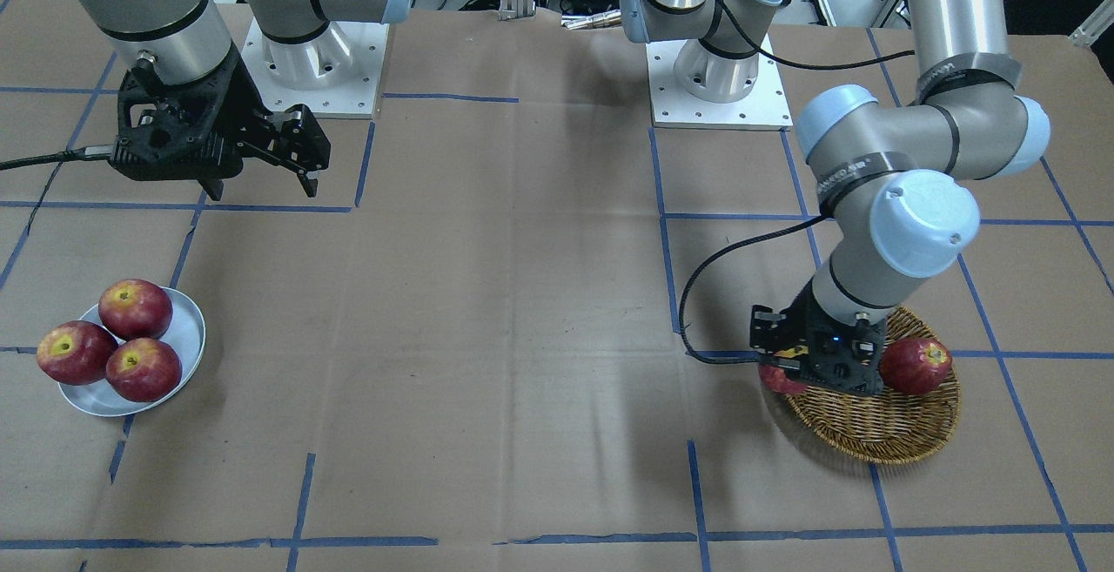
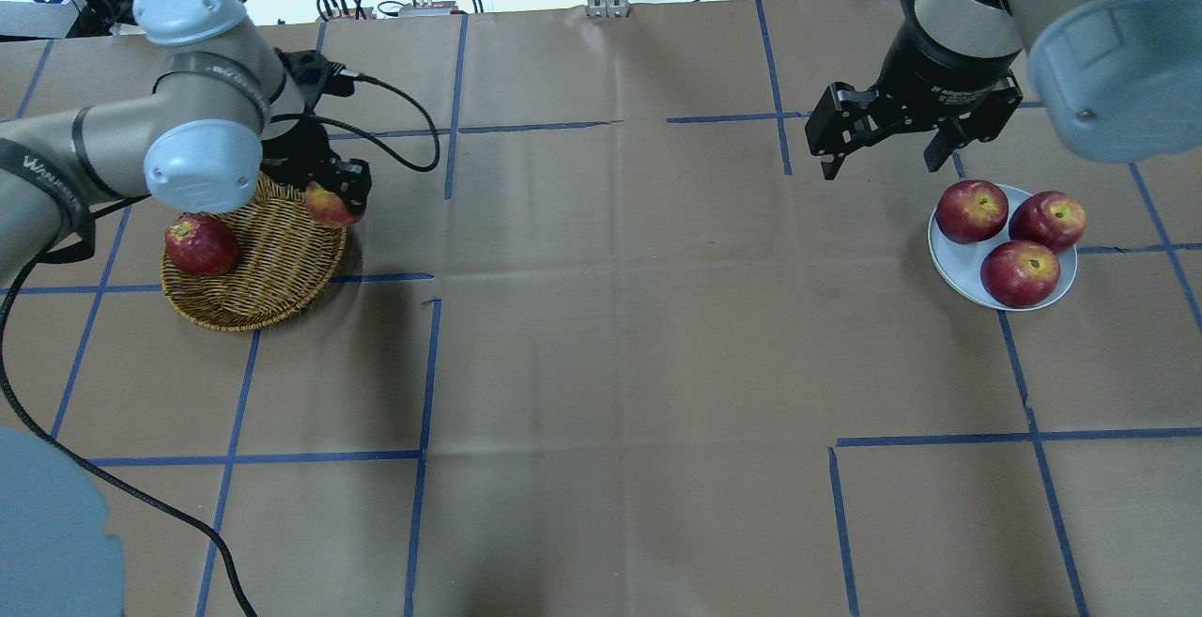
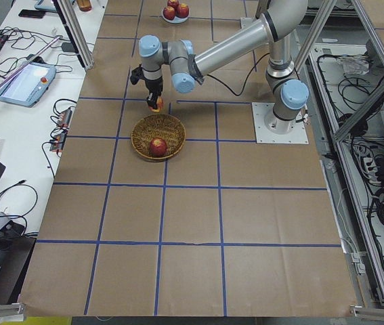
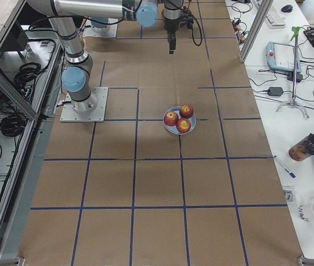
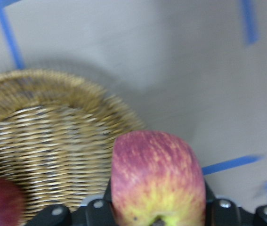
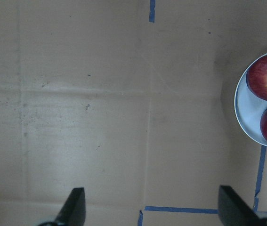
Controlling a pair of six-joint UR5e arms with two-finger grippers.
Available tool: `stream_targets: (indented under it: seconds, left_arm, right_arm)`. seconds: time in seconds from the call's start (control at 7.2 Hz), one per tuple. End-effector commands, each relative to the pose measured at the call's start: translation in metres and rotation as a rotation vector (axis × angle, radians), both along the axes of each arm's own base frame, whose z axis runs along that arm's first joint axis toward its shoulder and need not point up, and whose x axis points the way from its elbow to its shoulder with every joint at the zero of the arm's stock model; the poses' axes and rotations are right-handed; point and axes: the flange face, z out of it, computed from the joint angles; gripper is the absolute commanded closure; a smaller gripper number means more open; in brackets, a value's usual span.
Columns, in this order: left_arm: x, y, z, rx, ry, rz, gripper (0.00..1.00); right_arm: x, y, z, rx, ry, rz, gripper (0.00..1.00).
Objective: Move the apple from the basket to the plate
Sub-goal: 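Close the left gripper on the yellow-red apple and lift it, then carry the apple with the left gripper to the table center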
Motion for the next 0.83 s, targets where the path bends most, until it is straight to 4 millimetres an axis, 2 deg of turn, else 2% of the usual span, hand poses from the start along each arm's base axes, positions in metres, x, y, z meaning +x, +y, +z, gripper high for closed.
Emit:
stream_targets:
  seconds: [0.0,0.14,0.42,0.56,0.69]
  left_arm:
    - [-0.127,0.003,0.027,-0.014,0.008,0.121,0.59]
    - [-0.191,0.01,0.012,-0.011,0.017,0.157,0.58]
    - [-0.295,0.006,-0.025,-0.006,0.009,0.162,0.58]
    - [-0.322,0.012,-0.05,0.021,-0.001,0.139,0.58]
    - [-0.33,0.024,-0.067,0.05,-0.015,0.125,0.58]
  right_arm:
    - [0.0,0.0,0.0,0.0,0.0,0.0,0.0]
    - [0.001,0.0,0.0,0.0,0.0,0.0,0.0]
    - [0.0,0.0,0.001,-0.001,0.0,-0.001,0.0]
    - [0.0,0.0,0.0,0.0,0.0,-0.001,0.0]
    - [0.0,0.0,0.0,0.0,0.002,0.0,0.0]
